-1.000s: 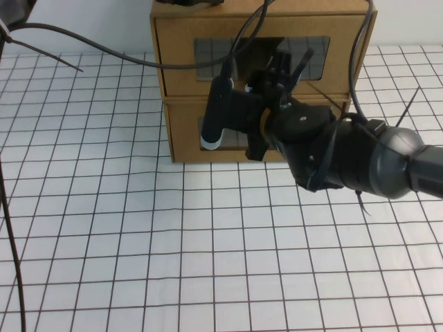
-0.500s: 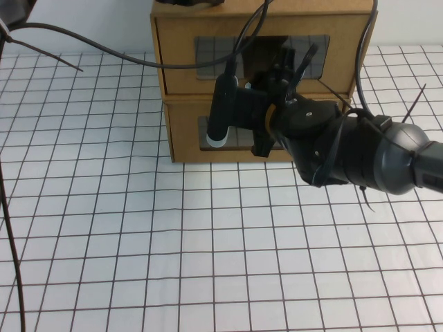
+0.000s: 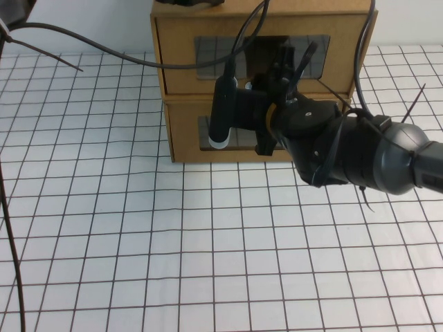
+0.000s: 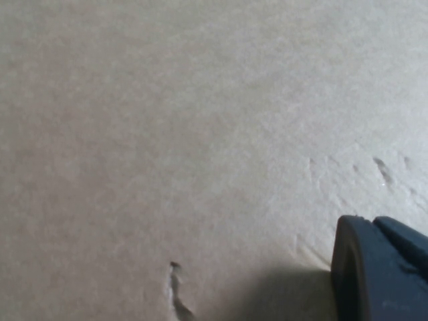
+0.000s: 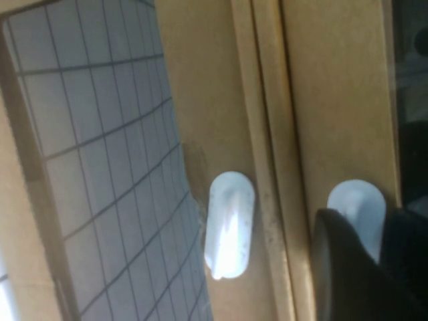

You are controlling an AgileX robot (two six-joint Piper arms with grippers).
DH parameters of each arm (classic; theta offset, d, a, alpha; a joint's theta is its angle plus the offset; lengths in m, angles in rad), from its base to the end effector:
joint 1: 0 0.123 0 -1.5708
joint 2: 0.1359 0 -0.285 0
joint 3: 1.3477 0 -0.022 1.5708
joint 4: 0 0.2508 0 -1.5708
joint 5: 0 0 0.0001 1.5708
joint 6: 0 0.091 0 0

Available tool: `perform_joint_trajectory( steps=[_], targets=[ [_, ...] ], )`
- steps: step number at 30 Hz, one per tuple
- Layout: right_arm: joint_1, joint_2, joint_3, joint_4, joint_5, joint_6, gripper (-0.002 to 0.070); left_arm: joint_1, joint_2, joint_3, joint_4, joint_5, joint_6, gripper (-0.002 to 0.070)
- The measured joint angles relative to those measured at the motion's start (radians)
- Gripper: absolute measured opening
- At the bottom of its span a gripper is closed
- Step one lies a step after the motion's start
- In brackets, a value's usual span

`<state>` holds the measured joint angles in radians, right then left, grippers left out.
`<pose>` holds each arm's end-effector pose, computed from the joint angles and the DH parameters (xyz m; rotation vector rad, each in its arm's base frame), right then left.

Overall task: Open the shoe box
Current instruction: 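Pull the top drawer of the cardboard box fully open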

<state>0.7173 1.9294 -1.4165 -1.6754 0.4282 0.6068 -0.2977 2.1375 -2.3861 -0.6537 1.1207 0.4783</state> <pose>0.3637 0.2673 0.2598 -1.3459 1.4377 -0.6521 0.4370 -0.1862 0.3955 0.7981 2.0759 -0.7282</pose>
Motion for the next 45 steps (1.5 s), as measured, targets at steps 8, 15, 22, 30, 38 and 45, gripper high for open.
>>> perform_joint_trajectory(
  steps=[8,15,22,30,38,45],
  targets=[
    [0.000,0.004,0.002,0.004,0.019,-0.002,0.0027,0.000,-0.002,0.000,0.000,0.000,0.000,-0.0004],
    [0.002,0.018,-0.002,-0.007,0.033,-0.002,0.0026,0.000,-0.002,0.000,0.000,0.000,0.000,-0.0004],
    [0.010,0.028,-0.006,-0.014,0.067,-0.002,0.0029,0.000,-0.002,0.000,0.000,0.000,0.000,-0.0004],
    [0.012,0.029,-0.008,-0.017,0.073,-0.002,0.0015,0.000,-0.002,0.000,0.000,0.007,-0.002,-0.0004],
    [0.056,-0.003,0.058,-0.031,0.137,-0.002,0.0014,0.000,-0.002,0.000,-0.008,0.027,-0.038,-0.0004],
    [0.119,-0.093,0.180,-0.021,0.167,0.000,0.0013,0.000,-0.004,0.000,-0.008,0.041,-0.049,-0.0004]
  ],
)
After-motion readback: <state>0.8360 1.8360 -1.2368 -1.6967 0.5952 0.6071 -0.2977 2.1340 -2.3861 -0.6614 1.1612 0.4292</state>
